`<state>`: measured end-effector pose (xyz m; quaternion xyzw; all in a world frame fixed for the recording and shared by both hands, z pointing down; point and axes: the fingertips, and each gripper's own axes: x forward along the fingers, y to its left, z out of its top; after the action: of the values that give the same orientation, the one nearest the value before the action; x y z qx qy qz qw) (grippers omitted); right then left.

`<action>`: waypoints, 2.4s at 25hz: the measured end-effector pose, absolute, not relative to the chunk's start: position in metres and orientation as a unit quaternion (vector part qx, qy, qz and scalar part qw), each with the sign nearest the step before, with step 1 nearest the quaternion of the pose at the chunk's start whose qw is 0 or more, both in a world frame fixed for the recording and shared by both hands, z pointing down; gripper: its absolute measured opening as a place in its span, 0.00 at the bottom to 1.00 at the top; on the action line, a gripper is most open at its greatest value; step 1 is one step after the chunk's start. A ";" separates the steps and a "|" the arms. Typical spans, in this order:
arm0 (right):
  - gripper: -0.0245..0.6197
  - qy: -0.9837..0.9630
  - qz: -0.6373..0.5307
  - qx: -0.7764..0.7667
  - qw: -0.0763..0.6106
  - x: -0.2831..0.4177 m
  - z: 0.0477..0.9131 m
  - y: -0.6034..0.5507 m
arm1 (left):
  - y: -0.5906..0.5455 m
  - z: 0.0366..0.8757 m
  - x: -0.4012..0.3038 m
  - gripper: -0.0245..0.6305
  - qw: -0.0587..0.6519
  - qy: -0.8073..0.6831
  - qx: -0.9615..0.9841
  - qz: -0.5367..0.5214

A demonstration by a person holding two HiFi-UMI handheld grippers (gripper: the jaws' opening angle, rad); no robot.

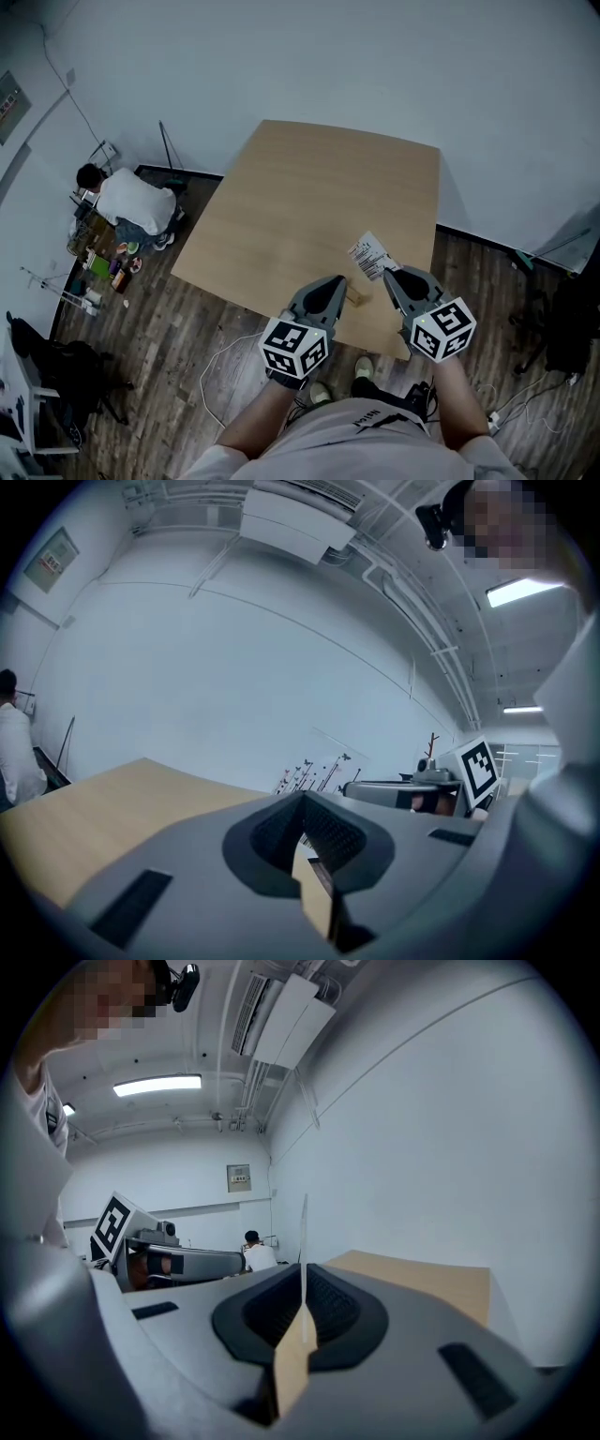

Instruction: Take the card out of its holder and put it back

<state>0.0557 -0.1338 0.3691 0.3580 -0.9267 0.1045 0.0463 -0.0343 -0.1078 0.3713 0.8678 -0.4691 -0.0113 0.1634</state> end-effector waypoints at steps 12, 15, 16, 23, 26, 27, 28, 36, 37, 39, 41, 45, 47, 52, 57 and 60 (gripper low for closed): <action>0.08 -0.929 0.134 0.340 0.060 0.056 0.404 -0.144 | -0.118 0.394 -0.036 0.06 0.173 -0.491 0.854 -0.006; 0.08 -0.930 0.146 0.332 0.068 0.057 0.426 -0.148 | -0.122 0.404 -0.041 0.06 0.177 -0.503 0.846 -0.006; 0.08 -0.930 0.150 0.328 0.070 0.057 0.435 -0.149 | -0.124 0.409 -0.041 0.06 0.179 -0.507 0.843 -0.005; 0.08 -0.937 0.164 0.293 0.094 0.048 0.499 -0.153 | -0.127 0.444 -0.053 0.06 0.193 -0.528 0.827 0.006; 0.08 -0.938 0.172 0.282 0.104 0.047 0.527 -0.157 | -0.128 0.461 -0.055 0.06 0.206 -0.537 0.818 0.014; 0.08 -0.938 0.174 0.279 0.109 0.046 0.536 -0.159 | -0.128 0.466 -0.055 0.06 0.210 -0.539 0.815 0.017; 0.08 -0.938 0.176 0.277 0.114 0.045 0.545 -0.161 | -0.129 0.470 -0.056 0.06 0.213 -0.542 0.813 0.019; 0.08 -0.936 0.183 0.256 0.157 0.031 0.599 -0.173 | -0.131 0.491 -0.068 0.06 0.229 -0.559 0.797 0.031; 0.08 -0.935 0.186 0.254 0.161 0.029 0.604 -0.174 | -0.131 0.493 -0.069 0.06 0.231 -0.560 0.795 0.032; 0.08 -0.934 0.191 0.251 0.168 0.026 0.613 -0.175 | -0.132 0.496 -0.072 0.06 0.234 -0.562 0.793 0.033; 0.08 -0.933 0.195 0.248 0.173 0.024 0.620 -0.175 | -0.133 0.498 -0.074 0.06 0.237 -0.564 0.790 0.034; 0.08 -0.932 0.196 0.247 0.176 0.023 0.626 -0.175 | -0.135 0.500 -0.076 0.06 0.239 -0.567 0.787 0.035; 0.08 -0.933 0.197 0.248 0.172 0.023 0.627 -0.176 | -0.135 0.501 -0.078 0.06 0.240 -0.568 0.787 0.035; 0.08 -0.932 0.199 0.248 0.174 0.021 0.632 -0.174 | -0.136 0.503 -0.080 0.06 0.243 -0.567 0.786 0.036; 0.08 -0.929 0.203 0.246 0.188 0.021 0.648 -0.169 | -0.135 0.505 -0.077 0.06 0.245 -0.565 0.787 0.037; 0.08 -0.926 0.208 0.244 0.197 0.021 0.656 -0.168 | -0.135 0.505 -0.076 0.06 0.246 -0.563 0.788 0.037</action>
<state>0.0214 -0.1682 0.6556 0.2442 -0.9264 0.2081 0.1971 -0.0757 -0.1351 0.5053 0.7879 -0.5633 0.0372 0.2460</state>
